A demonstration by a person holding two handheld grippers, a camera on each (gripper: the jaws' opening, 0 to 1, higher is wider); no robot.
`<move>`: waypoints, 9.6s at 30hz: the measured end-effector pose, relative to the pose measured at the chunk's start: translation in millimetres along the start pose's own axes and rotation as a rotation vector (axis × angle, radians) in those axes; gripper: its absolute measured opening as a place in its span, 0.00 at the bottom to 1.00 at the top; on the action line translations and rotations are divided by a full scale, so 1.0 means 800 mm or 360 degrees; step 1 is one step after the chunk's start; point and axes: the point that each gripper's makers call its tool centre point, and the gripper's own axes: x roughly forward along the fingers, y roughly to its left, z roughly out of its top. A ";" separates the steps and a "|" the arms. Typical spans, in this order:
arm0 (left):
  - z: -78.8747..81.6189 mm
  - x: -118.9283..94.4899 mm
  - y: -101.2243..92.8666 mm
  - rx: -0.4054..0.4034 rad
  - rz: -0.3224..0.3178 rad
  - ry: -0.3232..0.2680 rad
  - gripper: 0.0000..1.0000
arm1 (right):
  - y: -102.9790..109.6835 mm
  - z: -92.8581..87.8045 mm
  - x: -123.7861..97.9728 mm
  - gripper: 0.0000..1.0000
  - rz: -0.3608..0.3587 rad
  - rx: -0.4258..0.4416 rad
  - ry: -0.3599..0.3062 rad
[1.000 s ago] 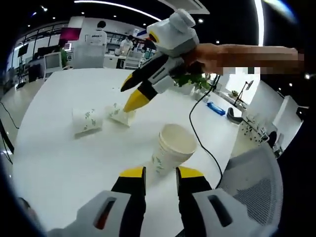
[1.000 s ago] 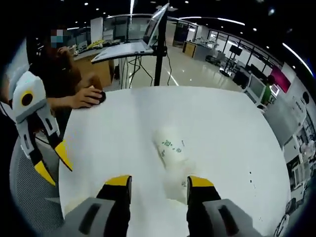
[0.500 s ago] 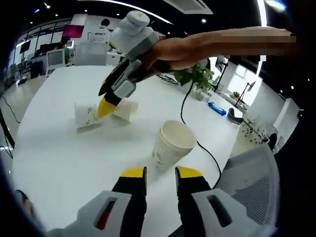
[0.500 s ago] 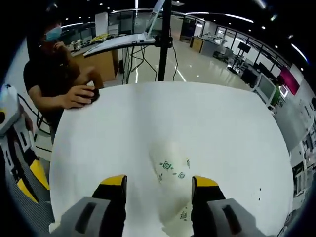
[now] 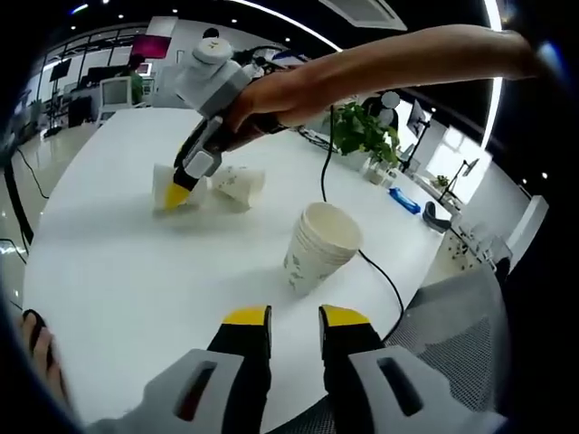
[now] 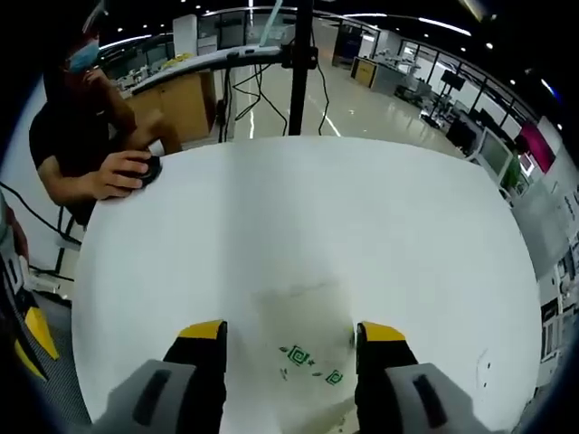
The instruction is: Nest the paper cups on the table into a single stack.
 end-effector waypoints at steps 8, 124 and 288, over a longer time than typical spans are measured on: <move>0.003 -0.008 0.007 -0.0059 0.0048 -0.0031 0.18 | -0.002 -0.015 0.004 0.55 -0.0022 -0.0030 0.0063; 0.188 0.045 -0.014 0.0304 -0.0206 -0.0211 0.02 | 0.079 -0.058 -0.204 0.38 -0.0148 -0.0226 -0.0293; 0.086 0.086 -0.084 0.0498 -0.0284 0.0077 0.09 | 0.136 -0.225 -0.242 0.42 -0.0341 0.0394 -0.0273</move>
